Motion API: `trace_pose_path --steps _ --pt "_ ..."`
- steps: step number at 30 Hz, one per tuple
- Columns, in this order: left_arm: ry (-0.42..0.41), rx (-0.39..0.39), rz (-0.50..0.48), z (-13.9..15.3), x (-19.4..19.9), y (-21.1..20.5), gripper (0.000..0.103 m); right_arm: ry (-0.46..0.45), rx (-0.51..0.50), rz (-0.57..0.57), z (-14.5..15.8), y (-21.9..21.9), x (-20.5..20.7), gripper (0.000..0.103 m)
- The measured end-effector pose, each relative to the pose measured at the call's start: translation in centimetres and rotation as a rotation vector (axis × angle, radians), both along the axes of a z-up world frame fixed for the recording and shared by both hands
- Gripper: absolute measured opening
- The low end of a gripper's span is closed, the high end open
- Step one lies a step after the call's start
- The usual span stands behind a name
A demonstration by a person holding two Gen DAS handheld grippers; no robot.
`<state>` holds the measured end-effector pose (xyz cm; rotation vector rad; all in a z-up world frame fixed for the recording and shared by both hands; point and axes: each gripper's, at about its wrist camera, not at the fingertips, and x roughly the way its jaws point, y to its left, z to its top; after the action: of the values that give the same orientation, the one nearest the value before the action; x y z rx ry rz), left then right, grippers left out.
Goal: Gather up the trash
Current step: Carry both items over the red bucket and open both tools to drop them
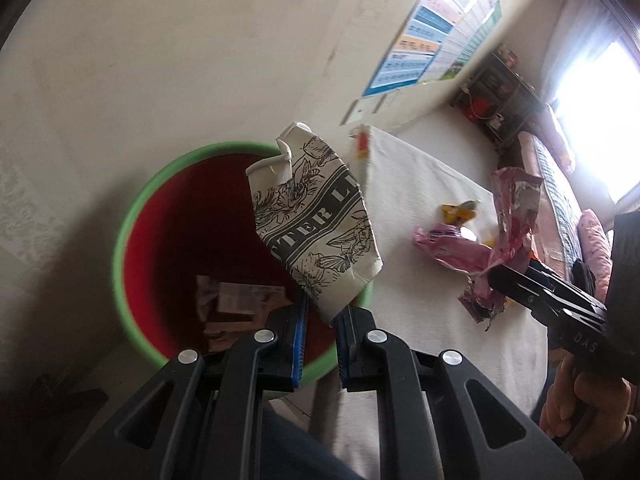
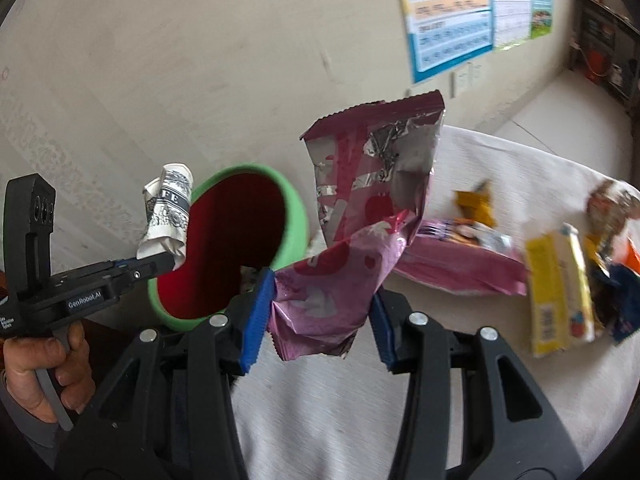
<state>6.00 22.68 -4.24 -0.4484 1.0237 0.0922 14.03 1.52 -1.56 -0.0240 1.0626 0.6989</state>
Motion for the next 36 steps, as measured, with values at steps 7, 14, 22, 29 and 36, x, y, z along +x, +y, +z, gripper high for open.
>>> trace_pose_path --steps 7,14,22,29,36 --pt "0.015 0.003 0.051 -0.6 -1.3 2.8 0.010 -0.005 -0.002 0.087 -0.1 5.1 0.1 0.044" --pt "0.010 -0.004 0.080 -0.5 -2.0 5.4 0.010 0.001 -0.002 0.162 -0.8 8.9 -0.2 0.044" --pt "0.017 -0.007 0.077 -0.8 -1.9 6.3 0.010 0.018 -0.022 0.203 -2.0 11.1 0.2 0.045" --pt "0.005 -0.017 0.088 -0.6 -1.5 6.4 0.011 0.001 -0.057 0.254 -2.1 12.9 -0.1 0.048" --pt "-0.047 -0.003 0.144 0.5 -1.8 7.0 0.078 0.047 -0.097 0.297 -4.0 13.5 -1.0 0.090"
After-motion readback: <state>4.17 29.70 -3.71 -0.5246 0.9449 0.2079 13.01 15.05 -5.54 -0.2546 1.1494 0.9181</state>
